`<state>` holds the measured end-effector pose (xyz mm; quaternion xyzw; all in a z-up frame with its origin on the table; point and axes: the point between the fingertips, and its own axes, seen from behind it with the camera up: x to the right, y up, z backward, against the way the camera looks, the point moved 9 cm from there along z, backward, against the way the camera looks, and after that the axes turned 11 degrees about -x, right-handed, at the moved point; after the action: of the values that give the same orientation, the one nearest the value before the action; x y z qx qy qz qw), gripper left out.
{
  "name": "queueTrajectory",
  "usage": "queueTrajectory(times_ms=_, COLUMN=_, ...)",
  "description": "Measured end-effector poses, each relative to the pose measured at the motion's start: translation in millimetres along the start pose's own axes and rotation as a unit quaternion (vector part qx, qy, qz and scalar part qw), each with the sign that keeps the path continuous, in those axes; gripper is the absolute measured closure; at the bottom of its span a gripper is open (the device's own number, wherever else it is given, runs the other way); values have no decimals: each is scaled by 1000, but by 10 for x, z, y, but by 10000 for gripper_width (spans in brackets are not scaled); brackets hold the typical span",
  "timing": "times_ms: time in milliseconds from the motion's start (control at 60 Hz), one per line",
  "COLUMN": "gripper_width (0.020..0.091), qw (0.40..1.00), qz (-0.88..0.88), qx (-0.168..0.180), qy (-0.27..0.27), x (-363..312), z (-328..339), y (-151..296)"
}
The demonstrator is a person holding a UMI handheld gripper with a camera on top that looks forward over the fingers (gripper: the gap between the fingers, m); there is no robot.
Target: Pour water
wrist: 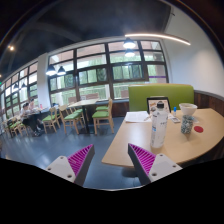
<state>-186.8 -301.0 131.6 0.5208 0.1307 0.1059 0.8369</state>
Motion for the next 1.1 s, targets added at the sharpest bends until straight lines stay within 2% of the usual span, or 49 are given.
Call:
queueTrajectory(times_ms=167, gripper_width=324, qw=1000, qz=30, qx=-2, qy=-3, x=188, z=52, y=21)
queueTrajectory(times_ms=317, gripper_width=319, qw=998, qz=28, qx=-13, qy=-46, x=653, z=-9, y=48)
queueTrajectory(times_ms=600, gripper_width=322, qw=993, qz=8, qx=-59, qy=-105, x=1449, z=-614, y=106)
queueTrajectory(times_ms=800, gripper_width=322, qw=992, qz=-4, qx=-63, qy=-110, x=1772, z=-1208, y=382)
queueTrajectory(times_ms=883, gripper_width=277, qw=993, qz=-1, qx=-63, qy=-104, x=1831, z=-1440, y=479)
queueTrajectory(times_ms=933, gripper_width=275, qw=993, qz=0, qx=-64, qy=-101, x=1879, z=-1599, y=494)
queueTrajectory(times_ms=967, gripper_width=291, qw=993, qz=2, qx=-70, qy=-95, x=1887, z=-1690, y=481)
queueTrajectory(times_ms=1017, gripper_width=537, qw=991, qz=11, qx=-83, qy=-103, x=2001, z=-1863, y=420)
queueTrajectory(times_ms=1067, gripper_width=550, qw=993, qz=22, qx=-58, qy=-105, x=1989, z=-1897, y=448)
queueTrajectory(times_ms=1100, gripper_width=579, qw=993, qz=28, qx=-53, qy=-105, x=1973, z=-1897, y=432)
